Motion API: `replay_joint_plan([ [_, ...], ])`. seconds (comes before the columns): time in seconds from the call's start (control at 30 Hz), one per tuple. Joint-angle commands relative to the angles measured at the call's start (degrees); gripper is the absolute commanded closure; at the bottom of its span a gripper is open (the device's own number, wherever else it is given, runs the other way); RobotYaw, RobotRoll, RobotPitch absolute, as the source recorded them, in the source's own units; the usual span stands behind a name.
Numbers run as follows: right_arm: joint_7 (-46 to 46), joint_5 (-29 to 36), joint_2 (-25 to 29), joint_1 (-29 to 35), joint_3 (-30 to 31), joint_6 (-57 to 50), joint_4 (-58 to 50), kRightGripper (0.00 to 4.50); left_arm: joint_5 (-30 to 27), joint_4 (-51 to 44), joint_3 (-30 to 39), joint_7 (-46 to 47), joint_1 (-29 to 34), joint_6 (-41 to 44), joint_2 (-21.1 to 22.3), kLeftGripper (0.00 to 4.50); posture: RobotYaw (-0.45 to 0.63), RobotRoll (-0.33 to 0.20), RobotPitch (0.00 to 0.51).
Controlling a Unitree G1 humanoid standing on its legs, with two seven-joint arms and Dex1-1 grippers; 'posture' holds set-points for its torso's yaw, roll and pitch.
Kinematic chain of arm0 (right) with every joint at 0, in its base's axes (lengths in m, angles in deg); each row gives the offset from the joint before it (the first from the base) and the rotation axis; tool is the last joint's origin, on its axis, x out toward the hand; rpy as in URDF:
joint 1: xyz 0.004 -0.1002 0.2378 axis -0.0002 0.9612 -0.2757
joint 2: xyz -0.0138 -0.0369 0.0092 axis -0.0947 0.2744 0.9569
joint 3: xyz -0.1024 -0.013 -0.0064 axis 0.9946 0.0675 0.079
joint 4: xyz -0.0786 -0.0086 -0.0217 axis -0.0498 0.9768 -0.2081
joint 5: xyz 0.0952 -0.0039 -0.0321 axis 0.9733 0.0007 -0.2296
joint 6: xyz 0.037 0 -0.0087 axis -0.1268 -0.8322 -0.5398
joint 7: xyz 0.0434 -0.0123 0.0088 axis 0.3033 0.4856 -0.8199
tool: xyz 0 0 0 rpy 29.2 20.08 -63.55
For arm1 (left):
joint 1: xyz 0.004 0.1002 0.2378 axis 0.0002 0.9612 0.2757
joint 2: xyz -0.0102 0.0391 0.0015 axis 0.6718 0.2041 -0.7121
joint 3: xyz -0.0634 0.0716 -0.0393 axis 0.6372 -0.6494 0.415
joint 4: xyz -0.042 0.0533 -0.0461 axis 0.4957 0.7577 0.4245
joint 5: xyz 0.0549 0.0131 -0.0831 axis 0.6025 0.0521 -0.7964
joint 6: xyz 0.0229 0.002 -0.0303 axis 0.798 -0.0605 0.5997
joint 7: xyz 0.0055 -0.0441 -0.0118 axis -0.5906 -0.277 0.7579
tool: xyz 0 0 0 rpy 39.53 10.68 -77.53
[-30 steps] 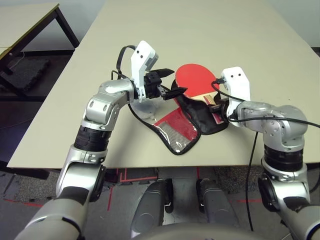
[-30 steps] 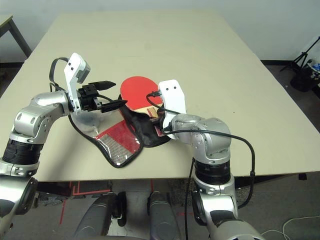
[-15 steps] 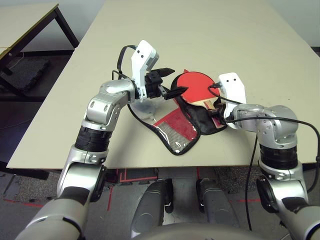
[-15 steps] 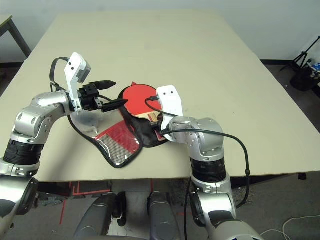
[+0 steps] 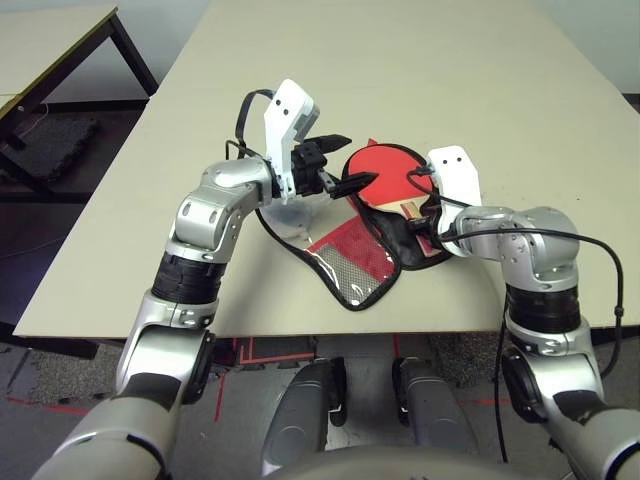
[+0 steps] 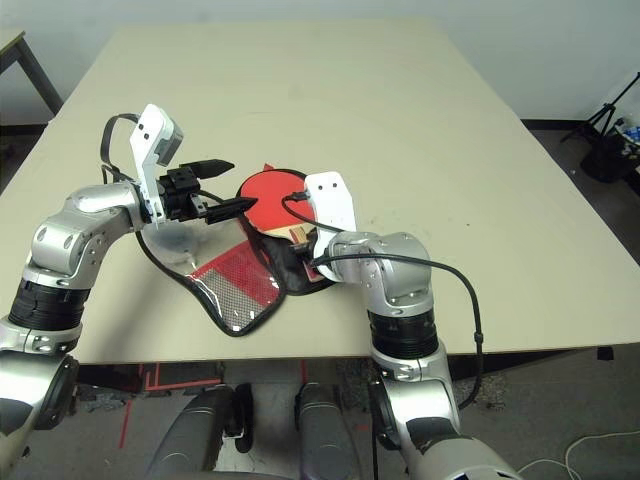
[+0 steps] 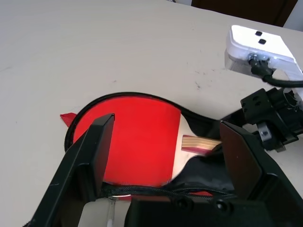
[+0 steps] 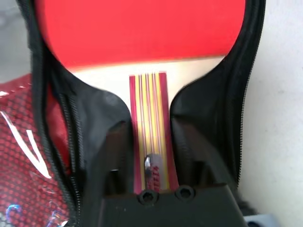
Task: Store the ping-pong paddle in its case and zip it.
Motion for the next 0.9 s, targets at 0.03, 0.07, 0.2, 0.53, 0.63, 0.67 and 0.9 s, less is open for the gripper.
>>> replay_joint_plan([
  [0.03, -3.0, 2.3, 2.6, -1.1, -0.9, -0.6, -2.8, 1.19, -1.3, 0.3, 2.9, -0.1, -1.3, 1.4, 2.3, 0.0, -0.05, 0.0, 0.152],
  [0.07, -4.6, 3.3, 3.5, -1.5, -1.3, -0.6, -3.8, 0.84, -1.4, 1.3, 3.8, -0.1, -1.8, 1.4, 3.4, 0.0, -0.05, 0.0, 0.152],
  [0.2, -8.9, 6.9, 7.2, -2.7, -5.0, -0.6, -6.0, 0.03, -2.6, 5.6, 8.0, -0.4, -3.2, 2.8, 8.0, 0.0, -0.04, 0.0, 0.152],
  [0.53, -10.4, 4.3, 16.6, -0.9, -7.8, 3.1, -1.6, 0.03, 1.2, 14.3, 9.4, -6.0, 2.9, -1.4, 20.9, 0.0, -0.04, 0.0, 0.148],
  [0.63, -10.1, 3.8, 17.1, -0.3, -8.2, 3.6, -1.3, 0.03, 1.3, 14.5, 9.1, -8.5, 5.9, -2.1, 23.0, 0.0, -0.04, 0.0, 0.146],
  [0.67, -10.0, 3.6, 17.3, -0.1, -8.2, 3.8, -1.2, 0.03, 1.5, 14.2, 8.7, -9.6, 7.5, -2.6, 23.8, 0.0, -0.04, 0.0, 0.146],
  [0.9, -10.1, 2.7, 17.9, 0.4, -8.4, 4.6, -0.8, 0.03, 3.5, 11.0, 6.2, -12.2, 14.0, -4.2, 25.6, 0.0, -0.04, 0.0, 0.147],
])
